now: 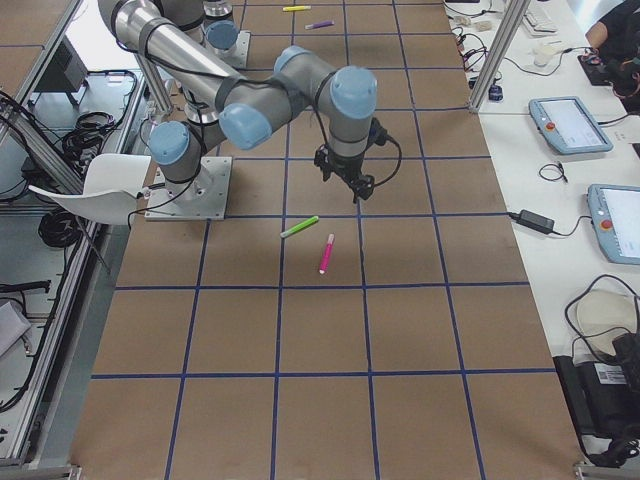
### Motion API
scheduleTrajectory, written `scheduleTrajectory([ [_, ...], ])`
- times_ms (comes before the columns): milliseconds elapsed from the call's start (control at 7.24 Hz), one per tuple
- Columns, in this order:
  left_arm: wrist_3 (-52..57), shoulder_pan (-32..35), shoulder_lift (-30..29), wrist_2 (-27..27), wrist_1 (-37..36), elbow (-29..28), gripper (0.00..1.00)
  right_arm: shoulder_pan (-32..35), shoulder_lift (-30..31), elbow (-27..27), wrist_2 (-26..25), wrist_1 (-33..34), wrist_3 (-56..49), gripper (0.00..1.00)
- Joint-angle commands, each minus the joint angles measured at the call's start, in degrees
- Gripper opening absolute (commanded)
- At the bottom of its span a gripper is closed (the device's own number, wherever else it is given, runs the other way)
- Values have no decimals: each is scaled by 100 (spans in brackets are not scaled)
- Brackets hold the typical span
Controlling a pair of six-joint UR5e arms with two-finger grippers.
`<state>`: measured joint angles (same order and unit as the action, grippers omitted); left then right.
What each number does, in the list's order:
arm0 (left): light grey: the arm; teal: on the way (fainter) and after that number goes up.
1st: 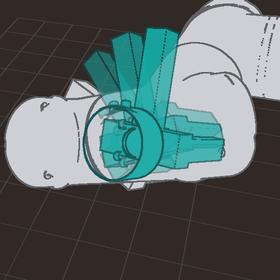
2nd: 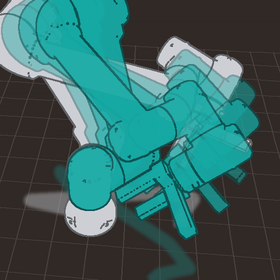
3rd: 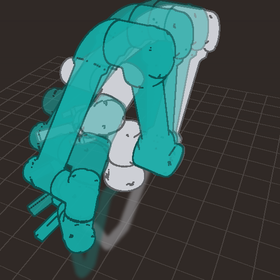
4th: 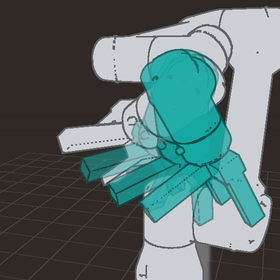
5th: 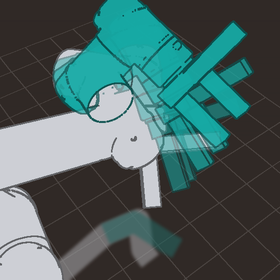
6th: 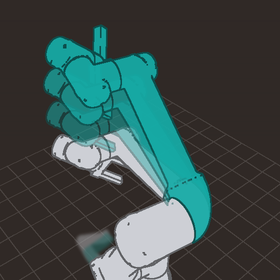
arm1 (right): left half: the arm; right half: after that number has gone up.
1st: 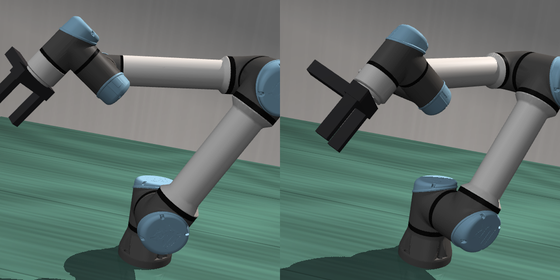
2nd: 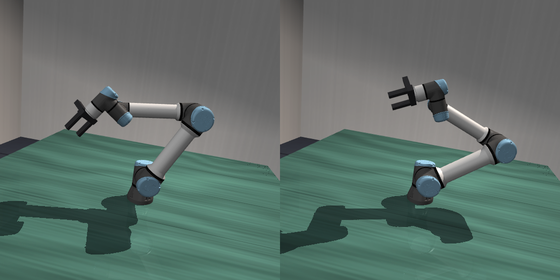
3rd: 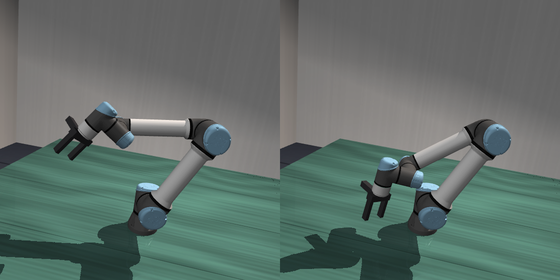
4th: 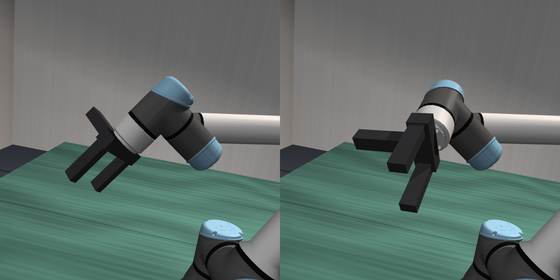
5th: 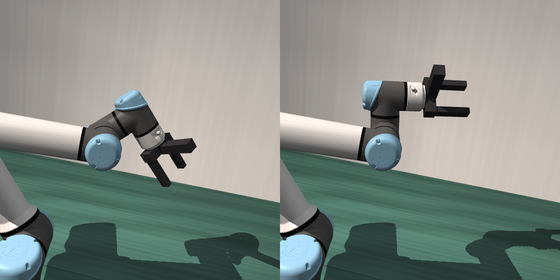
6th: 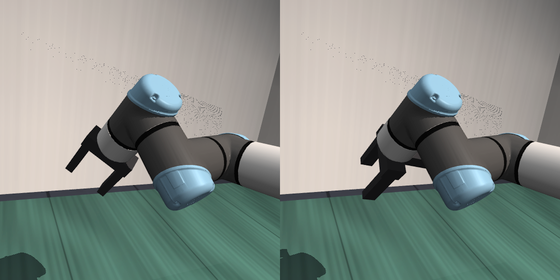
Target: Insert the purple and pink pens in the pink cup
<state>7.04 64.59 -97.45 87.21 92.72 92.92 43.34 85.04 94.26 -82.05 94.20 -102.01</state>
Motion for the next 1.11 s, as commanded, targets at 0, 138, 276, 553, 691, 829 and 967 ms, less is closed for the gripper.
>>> scheduleTrajectory([
  [0, 78, -385, -894, 77, -821, 165, 100, -1158, -555, 610, 1284, 187, -2639, 99],
  [138, 35, -421, -1203, 68, -886, 182, 100, -1379, -1089, 454, 1506, 108, -3092, 92],
  [276, -1, -430, -1397, 77, -965, 191, 100, -1564, -1704, 113, 1760, -136, -3602, 92],
  [553, 69, -456, -1645, 1042, -1168, 339, 100, -1574, -2751, -835, 1789, -1537, -4553, 93],
  [691, 278, -561, -1776, 1061, -1403, 445, 100, -1574, -3034, -1022, 1789, -1928, -4886, 93],
  [829, 506, -710, -1890, 931, -1745, 481, 100, -1574, -3124, -954, 1728, -1940, -5273, 93],
  [967, 535, -824, -2005, 799, -1765, 481, 100, -1574, -3168, -849, 1728, -1871, -5712, 93],
])
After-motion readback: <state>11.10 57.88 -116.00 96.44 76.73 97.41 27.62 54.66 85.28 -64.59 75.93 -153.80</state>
